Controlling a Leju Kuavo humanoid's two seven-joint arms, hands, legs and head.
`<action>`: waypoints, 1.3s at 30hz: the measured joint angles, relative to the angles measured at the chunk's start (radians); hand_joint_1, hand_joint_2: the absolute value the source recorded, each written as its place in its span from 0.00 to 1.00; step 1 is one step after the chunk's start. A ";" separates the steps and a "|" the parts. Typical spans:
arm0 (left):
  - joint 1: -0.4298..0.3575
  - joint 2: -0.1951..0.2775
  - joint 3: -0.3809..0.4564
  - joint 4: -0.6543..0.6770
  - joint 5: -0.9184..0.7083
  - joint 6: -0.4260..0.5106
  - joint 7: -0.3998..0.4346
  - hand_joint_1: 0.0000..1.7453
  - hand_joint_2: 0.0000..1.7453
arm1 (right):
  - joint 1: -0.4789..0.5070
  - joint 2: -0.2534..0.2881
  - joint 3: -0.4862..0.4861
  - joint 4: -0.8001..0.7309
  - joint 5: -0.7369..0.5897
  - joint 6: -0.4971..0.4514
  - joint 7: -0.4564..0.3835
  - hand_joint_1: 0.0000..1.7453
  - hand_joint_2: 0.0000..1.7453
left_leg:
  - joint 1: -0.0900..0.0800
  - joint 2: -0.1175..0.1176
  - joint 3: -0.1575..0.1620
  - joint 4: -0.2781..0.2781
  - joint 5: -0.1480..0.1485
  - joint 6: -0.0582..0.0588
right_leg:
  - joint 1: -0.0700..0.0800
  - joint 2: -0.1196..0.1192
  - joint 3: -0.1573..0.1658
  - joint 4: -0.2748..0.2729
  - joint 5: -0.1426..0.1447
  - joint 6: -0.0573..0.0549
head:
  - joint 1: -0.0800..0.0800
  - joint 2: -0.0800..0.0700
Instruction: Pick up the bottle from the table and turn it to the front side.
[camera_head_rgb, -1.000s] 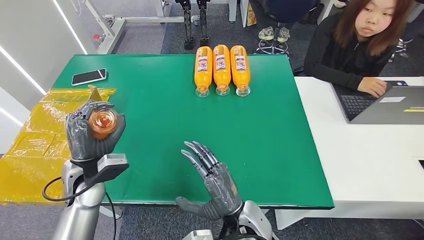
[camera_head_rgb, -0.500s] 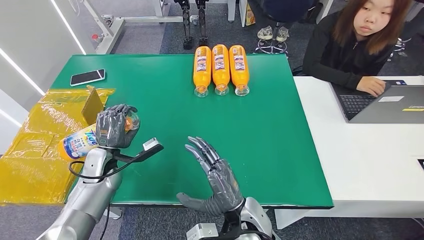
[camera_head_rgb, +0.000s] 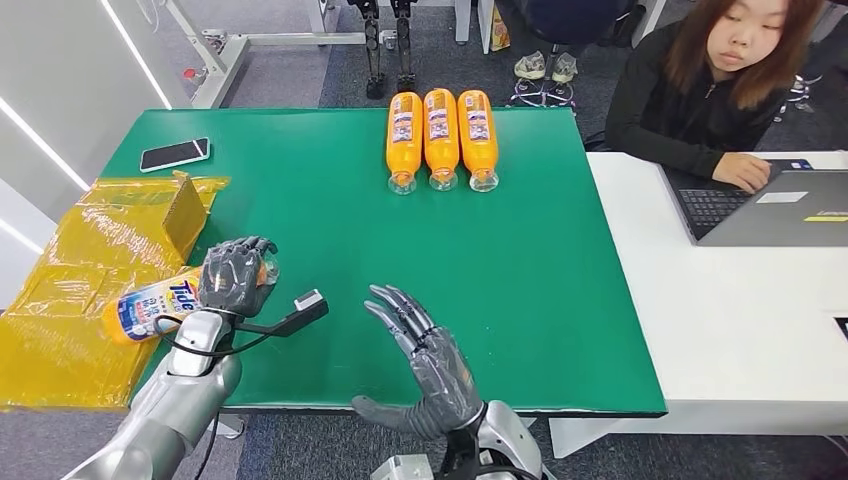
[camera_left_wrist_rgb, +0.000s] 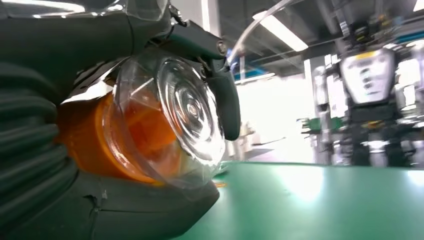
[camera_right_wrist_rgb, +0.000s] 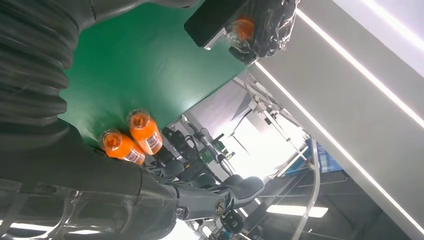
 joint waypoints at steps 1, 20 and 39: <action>0.004 0.005 -0.002 0.006 -0.013 -0.001 0.014 0.49 1.00 | 0.002 -0.001 0.001 0.001 0.000 0.000 -0.002 0.00 1.00 | 0.000 0.000 0.000 0.000 0.000 0.000 | 0.000 0.000 0.000 0.000 0.000 0.000 | 0.000 0.000; 0.044 0.037 -0.005 0.044 -0.083 -0.008 0.061 0.00 1.00 | 0.018 -0.033 0.003 0.012 -0.016 -0.010 -0.030 0.00 1.00 | 0.000 0.000 -0.001 0.000 0.000 0.000 | 0.000 0.000 -0.001 0.000 0.000 0.000 | 0.000 0.000; 0.060 0.019 0.106 -0.187 0.466 -0.089 -0.462 0.00 1.00 | 0.065 -0.048 0.002 0.005 0.037 -0.071 0.002 0.00 1.00 | 0.000 0.000 0.000 0.000 0.000 0.000 | 0.000 0.000 -0.001 0.000 0.000 0.000 | 0.000 0.000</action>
